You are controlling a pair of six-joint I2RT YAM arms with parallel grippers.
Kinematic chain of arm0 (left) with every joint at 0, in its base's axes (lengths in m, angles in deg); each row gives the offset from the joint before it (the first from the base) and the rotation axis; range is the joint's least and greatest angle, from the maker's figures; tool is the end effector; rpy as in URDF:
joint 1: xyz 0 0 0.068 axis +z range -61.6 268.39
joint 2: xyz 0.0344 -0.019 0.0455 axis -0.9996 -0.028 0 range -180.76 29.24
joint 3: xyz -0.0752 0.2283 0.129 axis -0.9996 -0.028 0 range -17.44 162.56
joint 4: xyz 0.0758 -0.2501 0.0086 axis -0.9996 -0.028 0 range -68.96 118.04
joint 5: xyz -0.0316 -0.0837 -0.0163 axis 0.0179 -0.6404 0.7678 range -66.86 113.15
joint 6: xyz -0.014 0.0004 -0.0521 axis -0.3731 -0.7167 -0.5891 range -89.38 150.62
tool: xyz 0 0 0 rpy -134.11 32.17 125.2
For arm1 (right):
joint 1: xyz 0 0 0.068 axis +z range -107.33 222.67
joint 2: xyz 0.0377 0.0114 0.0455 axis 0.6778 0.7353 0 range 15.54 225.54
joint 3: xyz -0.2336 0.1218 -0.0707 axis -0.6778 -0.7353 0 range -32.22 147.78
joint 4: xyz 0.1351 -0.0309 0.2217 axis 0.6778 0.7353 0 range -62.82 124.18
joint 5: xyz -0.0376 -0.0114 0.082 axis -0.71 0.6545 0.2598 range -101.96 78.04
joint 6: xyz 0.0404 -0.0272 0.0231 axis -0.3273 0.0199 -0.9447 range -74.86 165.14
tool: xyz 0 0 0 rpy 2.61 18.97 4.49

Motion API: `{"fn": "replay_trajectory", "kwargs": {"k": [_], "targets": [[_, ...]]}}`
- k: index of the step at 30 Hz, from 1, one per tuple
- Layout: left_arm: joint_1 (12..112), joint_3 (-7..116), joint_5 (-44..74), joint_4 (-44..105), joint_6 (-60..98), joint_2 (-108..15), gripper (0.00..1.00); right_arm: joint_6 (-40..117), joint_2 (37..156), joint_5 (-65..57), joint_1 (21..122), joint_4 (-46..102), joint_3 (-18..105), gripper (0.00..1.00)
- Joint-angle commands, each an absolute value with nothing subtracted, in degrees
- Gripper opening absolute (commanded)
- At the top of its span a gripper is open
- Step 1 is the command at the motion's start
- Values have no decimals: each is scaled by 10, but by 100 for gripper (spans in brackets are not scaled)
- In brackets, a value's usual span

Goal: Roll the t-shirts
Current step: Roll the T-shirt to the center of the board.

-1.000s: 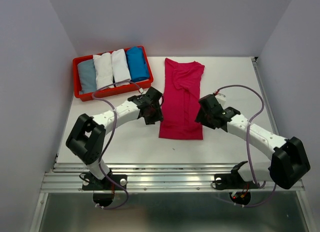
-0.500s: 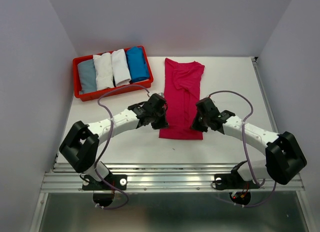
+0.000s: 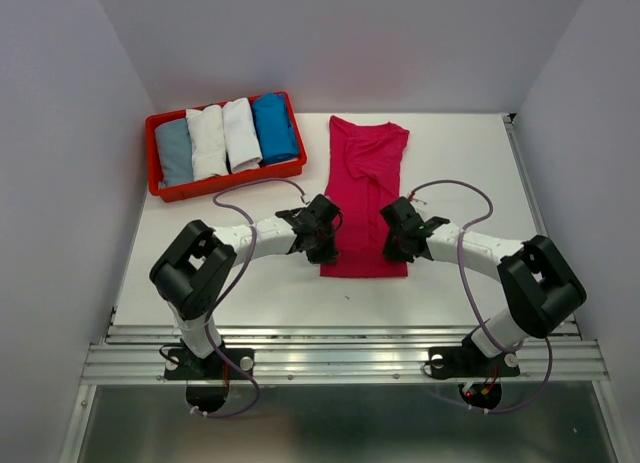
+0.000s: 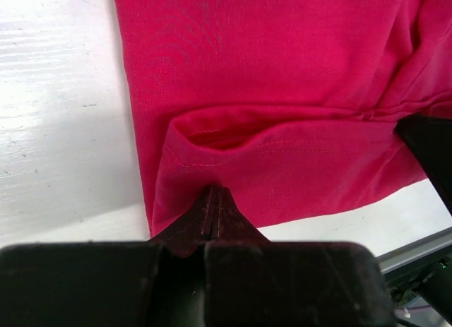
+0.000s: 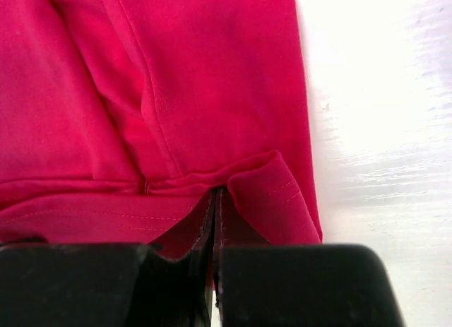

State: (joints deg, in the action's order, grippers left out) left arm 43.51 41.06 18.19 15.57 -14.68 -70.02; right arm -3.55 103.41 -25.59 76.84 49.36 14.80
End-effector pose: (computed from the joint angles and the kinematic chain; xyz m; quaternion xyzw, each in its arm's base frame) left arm 0.2478 -0.2512 0.1718 0.0102 0.9481 -0.2521 0.1934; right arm 0.2396 0.1527 0.1656 0.1495 0.9543 0.0667 0.2500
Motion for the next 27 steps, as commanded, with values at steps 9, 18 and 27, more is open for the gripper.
{"fn": "replay_trajectory", "kwargs": {"k": [9,18,27], "targets": [[438,413,225,140,-132,-644,0,-19,918,-318,768,559,152,1],[440,427,251,158,-117,-697,0,-17,976,-339,768,516,120,1],[442,423,289,133,-117,-700,0,3,976,-340,768,529,136,1]]}}
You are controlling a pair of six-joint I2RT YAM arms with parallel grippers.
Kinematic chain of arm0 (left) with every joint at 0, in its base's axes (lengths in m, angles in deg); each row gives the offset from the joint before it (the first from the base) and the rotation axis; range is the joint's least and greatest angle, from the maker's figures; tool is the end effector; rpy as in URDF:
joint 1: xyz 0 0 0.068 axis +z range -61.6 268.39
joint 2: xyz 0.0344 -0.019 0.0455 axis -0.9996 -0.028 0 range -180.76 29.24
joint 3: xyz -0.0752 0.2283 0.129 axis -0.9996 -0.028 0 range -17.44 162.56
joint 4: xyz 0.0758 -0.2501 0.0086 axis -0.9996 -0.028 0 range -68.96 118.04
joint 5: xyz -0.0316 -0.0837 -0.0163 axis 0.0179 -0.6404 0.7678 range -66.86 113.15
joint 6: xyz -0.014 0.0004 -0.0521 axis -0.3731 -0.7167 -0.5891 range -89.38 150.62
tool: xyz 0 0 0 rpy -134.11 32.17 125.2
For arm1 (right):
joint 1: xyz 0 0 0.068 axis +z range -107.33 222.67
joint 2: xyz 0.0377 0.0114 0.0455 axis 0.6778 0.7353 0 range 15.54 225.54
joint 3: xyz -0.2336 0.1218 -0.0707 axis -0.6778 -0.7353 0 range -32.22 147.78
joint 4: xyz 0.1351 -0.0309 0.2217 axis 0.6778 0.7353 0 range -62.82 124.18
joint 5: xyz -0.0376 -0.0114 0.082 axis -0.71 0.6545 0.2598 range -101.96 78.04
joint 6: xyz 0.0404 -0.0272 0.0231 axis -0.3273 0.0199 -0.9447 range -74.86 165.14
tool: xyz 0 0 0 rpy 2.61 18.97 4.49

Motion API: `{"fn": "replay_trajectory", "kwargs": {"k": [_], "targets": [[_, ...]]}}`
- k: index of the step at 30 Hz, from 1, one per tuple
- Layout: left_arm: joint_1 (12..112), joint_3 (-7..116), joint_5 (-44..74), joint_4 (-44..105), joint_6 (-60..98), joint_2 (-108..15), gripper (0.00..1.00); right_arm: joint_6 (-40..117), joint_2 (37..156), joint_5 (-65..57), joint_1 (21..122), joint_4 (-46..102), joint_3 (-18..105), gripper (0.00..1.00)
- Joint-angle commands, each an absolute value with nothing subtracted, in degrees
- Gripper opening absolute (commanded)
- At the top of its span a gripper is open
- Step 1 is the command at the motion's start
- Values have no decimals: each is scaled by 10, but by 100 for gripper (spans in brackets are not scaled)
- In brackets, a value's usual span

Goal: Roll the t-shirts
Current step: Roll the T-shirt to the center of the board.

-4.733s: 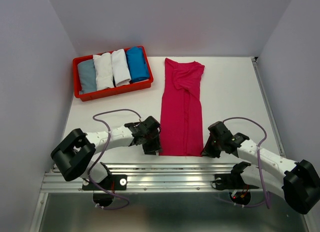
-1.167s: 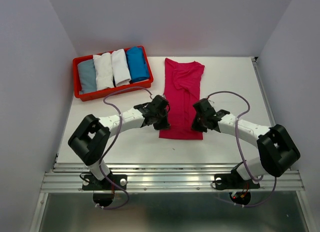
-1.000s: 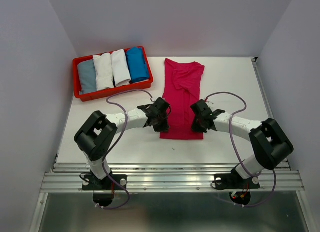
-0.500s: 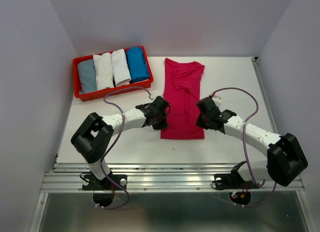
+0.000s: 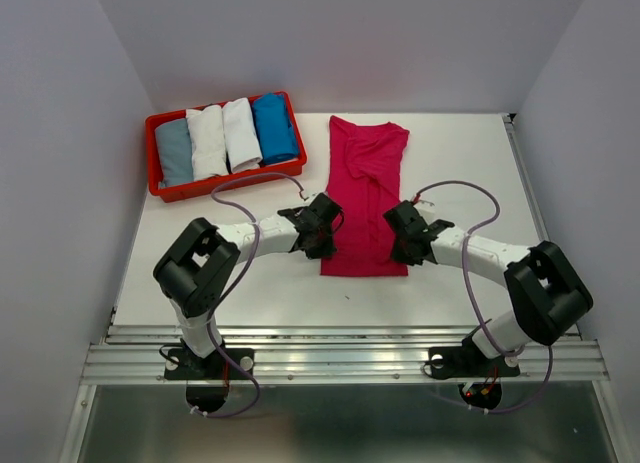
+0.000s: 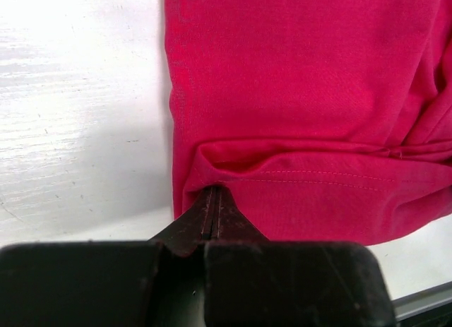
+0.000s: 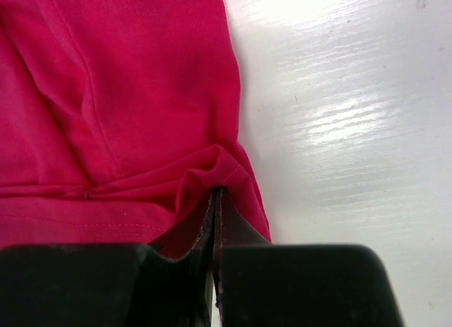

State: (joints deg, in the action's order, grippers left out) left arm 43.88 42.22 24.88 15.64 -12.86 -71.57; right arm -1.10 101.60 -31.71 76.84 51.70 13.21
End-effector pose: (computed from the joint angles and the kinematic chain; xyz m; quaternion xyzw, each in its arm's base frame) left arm 0.2564 -0.2507 0.1685 0.0038 0.9497 -0.2068 0.2349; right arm 0.2318 0.1430 0.1653 0.1378 0.9529 0.0089 0.2700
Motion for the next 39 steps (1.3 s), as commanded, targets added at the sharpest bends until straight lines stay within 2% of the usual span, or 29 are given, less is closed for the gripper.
{"fn": "replay_trajectory", "kwargs": {"k": [1,7,13,15,16,17,20,22,31,34,39], "targets": [[444,422,292,131,-114,-689,0,5,963,-345,768,539,139,2],[466,403,295,116,-102,-641,0,10,872,-375,762,608,148,7],[466,363,270,113,-115,-576,0,-18,829,-327,751,625,106,11],[466,342,240,133,-127,-554,0,-44,824,-289,751,615,88,22],[466,321,234,141,-131,-543,13,-53,823,-278,751,607,80,29],[466,311,220,155,-138,-537,23,-62,818,-259,751,588,72,40],[466,274,193,182,-160,-527,58,-95,812,-240,746,563,40,52],[466,249,178,197,-171,-528,63,-115,808,-232,746,543,20,54],[467,193,137,276,-199,-556,56,-133,811,-198,719,469,-38,54],[467,192,136,296,-204,-559,54,-133,818,-191,713,451,-48,52],[467,192,133,299,-205,-572,47,-129,830,-183,708,429,-51,41]]}}
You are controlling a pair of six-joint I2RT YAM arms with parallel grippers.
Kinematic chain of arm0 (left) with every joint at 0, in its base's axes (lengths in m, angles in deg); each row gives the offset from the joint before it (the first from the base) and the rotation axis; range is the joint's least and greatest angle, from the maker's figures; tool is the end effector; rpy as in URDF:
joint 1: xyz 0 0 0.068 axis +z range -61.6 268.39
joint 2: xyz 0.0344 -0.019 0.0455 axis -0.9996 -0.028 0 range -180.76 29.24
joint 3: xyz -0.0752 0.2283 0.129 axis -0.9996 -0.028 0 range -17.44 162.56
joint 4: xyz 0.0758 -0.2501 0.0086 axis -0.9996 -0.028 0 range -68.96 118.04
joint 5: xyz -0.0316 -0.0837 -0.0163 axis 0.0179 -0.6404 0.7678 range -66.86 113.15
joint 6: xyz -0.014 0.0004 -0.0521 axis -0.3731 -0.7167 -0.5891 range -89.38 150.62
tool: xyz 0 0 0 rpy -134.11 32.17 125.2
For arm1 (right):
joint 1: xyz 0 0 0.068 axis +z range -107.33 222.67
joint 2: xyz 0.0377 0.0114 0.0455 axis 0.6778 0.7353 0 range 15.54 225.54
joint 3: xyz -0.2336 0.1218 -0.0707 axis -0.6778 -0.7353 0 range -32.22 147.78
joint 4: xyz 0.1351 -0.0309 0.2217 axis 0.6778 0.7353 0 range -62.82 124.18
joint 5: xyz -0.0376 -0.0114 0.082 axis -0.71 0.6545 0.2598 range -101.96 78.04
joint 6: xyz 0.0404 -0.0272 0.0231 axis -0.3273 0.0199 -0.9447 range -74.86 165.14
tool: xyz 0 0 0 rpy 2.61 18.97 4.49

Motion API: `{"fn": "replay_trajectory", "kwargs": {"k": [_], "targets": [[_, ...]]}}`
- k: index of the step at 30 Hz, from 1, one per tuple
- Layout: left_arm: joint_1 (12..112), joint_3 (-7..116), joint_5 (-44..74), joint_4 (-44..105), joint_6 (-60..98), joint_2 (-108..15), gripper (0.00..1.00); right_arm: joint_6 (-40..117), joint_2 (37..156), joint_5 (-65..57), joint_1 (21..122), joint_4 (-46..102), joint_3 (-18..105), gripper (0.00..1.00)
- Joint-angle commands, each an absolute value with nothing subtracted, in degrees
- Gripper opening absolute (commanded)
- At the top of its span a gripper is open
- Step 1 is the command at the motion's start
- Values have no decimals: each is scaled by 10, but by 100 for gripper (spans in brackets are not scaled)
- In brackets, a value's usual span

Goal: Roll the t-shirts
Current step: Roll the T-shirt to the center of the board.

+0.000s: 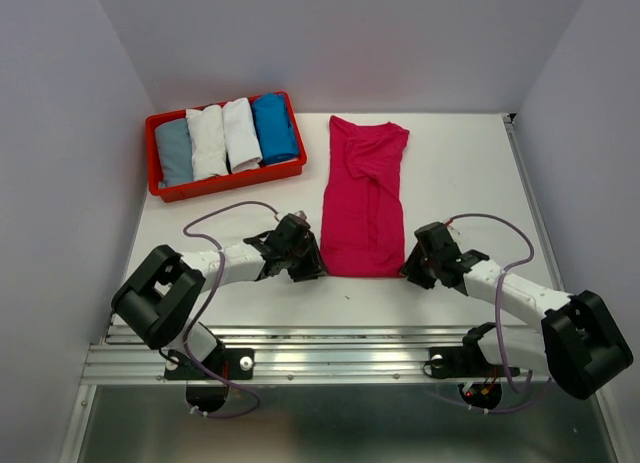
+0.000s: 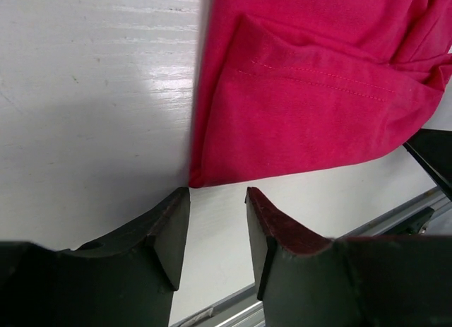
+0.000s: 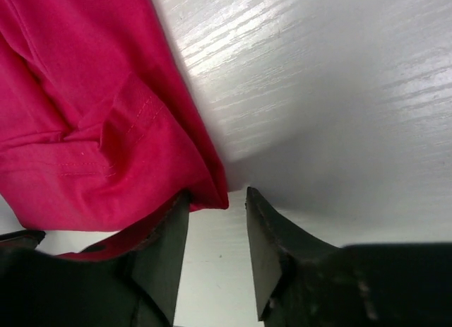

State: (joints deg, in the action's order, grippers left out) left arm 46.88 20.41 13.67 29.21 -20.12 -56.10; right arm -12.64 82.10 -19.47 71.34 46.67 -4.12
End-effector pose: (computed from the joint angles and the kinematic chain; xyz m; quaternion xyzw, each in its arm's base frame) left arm 0.2085 -0.1925 0.1576 -0.0438 0.9245 -0.3204 0.2016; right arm 0.1796 0.0931 0.1577 0.2585 0.9238 0.1428 0.2439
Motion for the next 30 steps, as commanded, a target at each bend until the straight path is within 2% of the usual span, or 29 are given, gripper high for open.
{"fn": "replay_trajectory", "kwargs": {"k": [1,3,4,6,7,8,9,30], "targets": [[467,191,134,301,-206,-576,42,-129,830,-184,708,428,-48,35],[468,192,135,301,-206,-578,36,-126,831,-186,708,429,-44,27],[468,194,135,301,-207,-581,26,-125,831,-186,708,430,-43,24],[468,196,135,298,-206,-583,13,-123,829,-187,708,431,-42,12],[469,200,138,292,-205,-585,0,-123,823,-187,708,432,-44,6],[470,201,140,292,-205,-584,0,-123,821,-187,708,432,-44,6],[471,203,147,284,-205,-585,0,-123,818,-188,708,434,-45,1],[472,244,178,218,-197,-545,0,-111,797,-202,708,483,-18,1]]}}
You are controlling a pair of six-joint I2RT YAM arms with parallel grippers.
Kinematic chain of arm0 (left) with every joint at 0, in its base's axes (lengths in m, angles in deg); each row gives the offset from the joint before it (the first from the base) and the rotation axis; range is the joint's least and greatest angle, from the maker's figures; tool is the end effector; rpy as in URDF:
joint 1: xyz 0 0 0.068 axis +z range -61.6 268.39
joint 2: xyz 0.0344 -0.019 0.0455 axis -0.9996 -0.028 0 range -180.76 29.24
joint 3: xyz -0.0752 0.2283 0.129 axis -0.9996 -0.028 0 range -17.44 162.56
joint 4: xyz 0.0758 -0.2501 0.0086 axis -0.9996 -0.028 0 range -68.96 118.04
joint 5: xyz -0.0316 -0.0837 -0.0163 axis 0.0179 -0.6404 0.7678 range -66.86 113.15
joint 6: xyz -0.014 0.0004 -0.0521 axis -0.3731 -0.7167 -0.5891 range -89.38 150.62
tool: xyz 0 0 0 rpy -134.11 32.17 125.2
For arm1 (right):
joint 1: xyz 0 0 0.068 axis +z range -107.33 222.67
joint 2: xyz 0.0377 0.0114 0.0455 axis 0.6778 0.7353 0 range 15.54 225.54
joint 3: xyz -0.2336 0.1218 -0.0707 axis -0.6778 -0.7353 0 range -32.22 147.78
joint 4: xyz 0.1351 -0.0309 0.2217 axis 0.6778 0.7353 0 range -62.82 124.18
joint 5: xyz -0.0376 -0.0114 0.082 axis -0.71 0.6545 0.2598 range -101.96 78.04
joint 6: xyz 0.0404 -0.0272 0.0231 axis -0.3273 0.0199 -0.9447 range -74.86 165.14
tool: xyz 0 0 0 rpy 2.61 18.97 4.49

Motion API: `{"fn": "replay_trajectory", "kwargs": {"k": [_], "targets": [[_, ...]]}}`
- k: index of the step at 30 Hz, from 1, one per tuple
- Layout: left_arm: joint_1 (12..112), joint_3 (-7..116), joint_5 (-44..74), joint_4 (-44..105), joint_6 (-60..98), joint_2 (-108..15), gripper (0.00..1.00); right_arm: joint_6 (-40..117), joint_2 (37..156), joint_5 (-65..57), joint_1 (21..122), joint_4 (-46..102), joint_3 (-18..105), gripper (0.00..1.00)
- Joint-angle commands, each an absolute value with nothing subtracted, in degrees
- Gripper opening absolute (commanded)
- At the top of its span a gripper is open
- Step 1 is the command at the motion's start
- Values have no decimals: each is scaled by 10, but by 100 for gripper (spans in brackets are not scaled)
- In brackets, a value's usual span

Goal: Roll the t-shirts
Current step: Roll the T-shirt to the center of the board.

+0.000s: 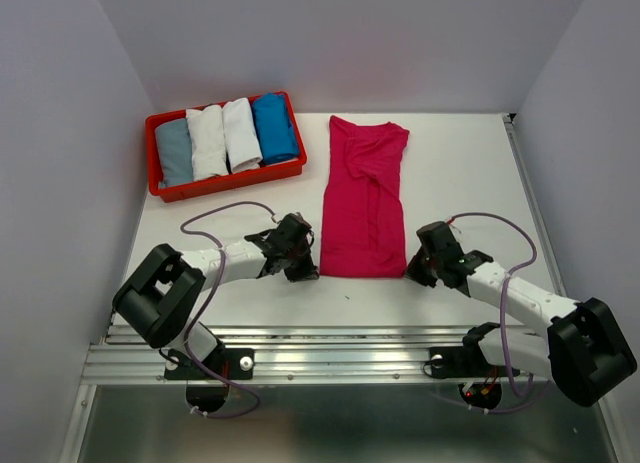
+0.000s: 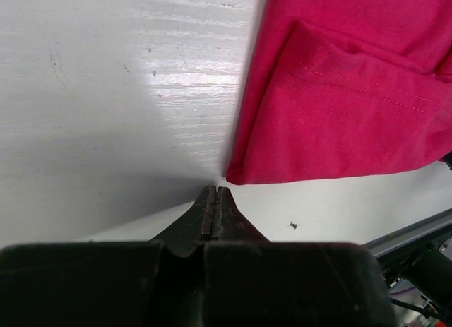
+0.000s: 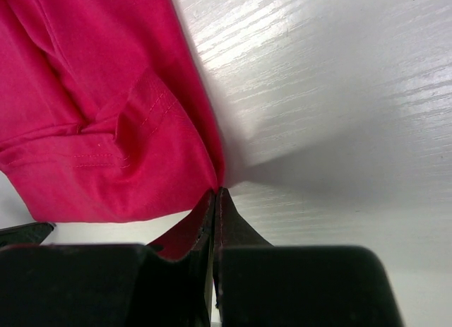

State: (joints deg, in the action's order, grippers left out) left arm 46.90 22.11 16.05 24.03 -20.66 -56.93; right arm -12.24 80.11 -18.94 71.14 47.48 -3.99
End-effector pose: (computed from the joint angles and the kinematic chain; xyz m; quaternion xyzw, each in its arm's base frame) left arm 0.2095 -0.1913 0.1555 -0.0594 0.9381 -0.2836 0.1897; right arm 0.1776 0.0915 0.1637 0.2556 0.9215 0.1524 0.2495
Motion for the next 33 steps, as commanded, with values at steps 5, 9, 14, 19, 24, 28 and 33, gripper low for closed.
{"fn": "replay_trajectory", "kwargs": {"k": [5,9,14,19,24,28,33], "targets": [[472,234,154,251,-206,-546,30,-112,808,-199,708,482,-21,1],[473,236,154,261,-210,-551,56,-111,802,-200,708,483,-20,1],[473,238,150,276,-217,-565,56,-111,803,-199,708,482,-20,1],[473,245,148,293,-217,-589,47,-110,805,-199,708,483,-18,1],[473,250,143,293,-213,-602,40,-110,803,-198,708,483,-17,1],[473,252,144,290,-211,-602,25,-109,804,-197,708,483,-16,1],[473,267,144,253,-206,-591,0,-103,798,-198,708,497,-8,1]]}}
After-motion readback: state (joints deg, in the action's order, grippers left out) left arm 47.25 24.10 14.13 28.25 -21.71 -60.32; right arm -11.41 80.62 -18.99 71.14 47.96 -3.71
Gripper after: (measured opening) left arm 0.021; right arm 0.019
